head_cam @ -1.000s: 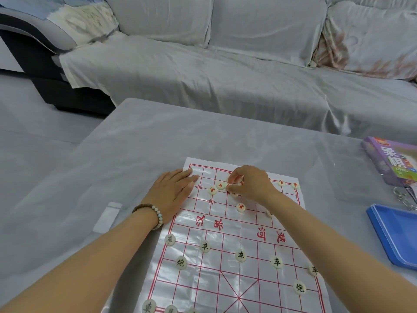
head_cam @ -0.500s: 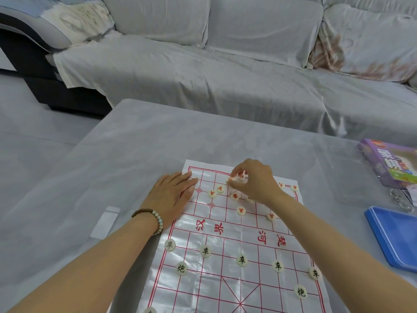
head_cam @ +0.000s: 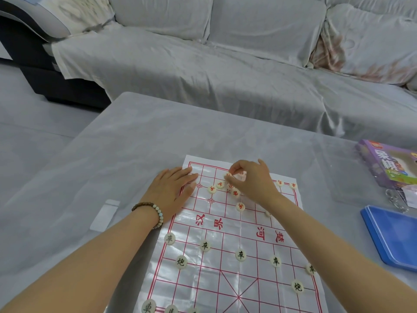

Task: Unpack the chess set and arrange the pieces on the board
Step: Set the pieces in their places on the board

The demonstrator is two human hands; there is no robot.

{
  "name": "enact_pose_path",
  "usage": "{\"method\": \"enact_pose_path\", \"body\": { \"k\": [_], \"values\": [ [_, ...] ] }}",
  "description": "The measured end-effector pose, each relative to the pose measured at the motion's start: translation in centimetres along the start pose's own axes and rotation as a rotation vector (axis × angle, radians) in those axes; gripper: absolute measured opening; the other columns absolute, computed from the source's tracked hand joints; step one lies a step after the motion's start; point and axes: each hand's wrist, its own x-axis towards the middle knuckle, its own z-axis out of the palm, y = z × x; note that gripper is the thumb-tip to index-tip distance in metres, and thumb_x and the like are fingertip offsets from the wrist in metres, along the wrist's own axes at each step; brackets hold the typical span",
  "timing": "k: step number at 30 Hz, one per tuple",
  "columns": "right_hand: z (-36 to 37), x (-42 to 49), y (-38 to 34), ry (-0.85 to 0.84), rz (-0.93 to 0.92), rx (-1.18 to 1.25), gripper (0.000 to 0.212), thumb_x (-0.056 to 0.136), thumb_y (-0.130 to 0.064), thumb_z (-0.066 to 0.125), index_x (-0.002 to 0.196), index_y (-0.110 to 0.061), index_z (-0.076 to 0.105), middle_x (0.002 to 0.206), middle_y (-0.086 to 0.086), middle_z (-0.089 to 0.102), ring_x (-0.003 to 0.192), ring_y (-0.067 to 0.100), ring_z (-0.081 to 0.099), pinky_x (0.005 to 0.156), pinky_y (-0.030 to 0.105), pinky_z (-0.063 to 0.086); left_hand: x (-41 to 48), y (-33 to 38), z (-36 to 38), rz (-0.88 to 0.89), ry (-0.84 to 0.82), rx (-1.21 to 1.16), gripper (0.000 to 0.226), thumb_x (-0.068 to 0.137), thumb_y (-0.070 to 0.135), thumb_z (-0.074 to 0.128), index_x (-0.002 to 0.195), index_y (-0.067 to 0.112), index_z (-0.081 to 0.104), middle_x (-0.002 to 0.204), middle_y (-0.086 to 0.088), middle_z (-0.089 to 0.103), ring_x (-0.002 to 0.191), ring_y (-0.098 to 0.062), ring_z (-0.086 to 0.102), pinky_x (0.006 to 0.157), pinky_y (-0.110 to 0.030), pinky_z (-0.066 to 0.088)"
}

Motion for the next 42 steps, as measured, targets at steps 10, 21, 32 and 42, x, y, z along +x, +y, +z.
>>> {"method": "enact_pose_path", "body": {
  "k": [10, 21, 32, 42],
  "values": [
    [1.9, 3.3, 1.4, 0.006, 0.113, -0.214, 0.027, 0.08, -0.053, 0.064, 0.089, -0.027, 0.066, 0.115, -0.006, 0.06, 0.116, 0.015, 0.046, 0.113, 0.045, 0.021, 0.0, 0.1, 0.0, -0.015, -0.012, 0.01, 0.105, 0.061, 0.078, -0.026, 0.143, 0.037, 0.026, 0.153, 0.015, 0.019, 0.141, -0.006, 0.012, 0.112, -0.026, -0.001],
    [1.2, 3.1, 2.0, 0.001, 0.07, -0.188, 0.025, 0.085, -0.043, 0.063, 0.102, -0.027, 0.069, 0.125, -0.006, 0.059, 0.123, 0.016, 0.044, 0.116, 0.042, 0.014, 0.1, -0.1, 0.2, -0.004, -0.009, 0.001, 0.1, 0.065, 0.08, -0.019, 0.143, 0.037, 0.028, 0.152, 0.015, 0.021, 0.141, -0.007, 0.013, 0.112, -0.027, -0.001],
    [1.2, 3.0, 2.2, 0.014, 0.076, -0.135, 0.027, 0.084, -0.045, 0.063, 0.103, -0.027, 0.069, 0.122, -0.006, 0.061, 0.118, 0.015, 0.047, 0.112, 0.041, 0.023, 0.0, 0.0, -0.1, -0.005, -0.026, 0.017, 0.094, 0.068, 0.08, -0.01, 0.143, 0.037, 0.026, 0.153, 0.015, 0.019, 0.141, -0.007, 0.012, 0.113, -0.028, 0.0],
    [-2.4, -0.5, 3.0, 0.003, 0.058, 0.034, 0.02, 0.083, -0.038, 0.066, 0.099, -0.026, 0.069, 0.117, -0.007, 0.061, 0.111, 0.013, 0.05, 0.102, 0.034, 0.037, 0.0, 0.2, -0.1, -0.003, -0.02, 0.035, 0.088, 0.071, 0.074, -0.005, 0.143, 0.036, 0.026, 0.153, 0.015, 0.019, 0.141, -0.006, 0.012, 0.113, -0.027, 0.0]
  ]
}}
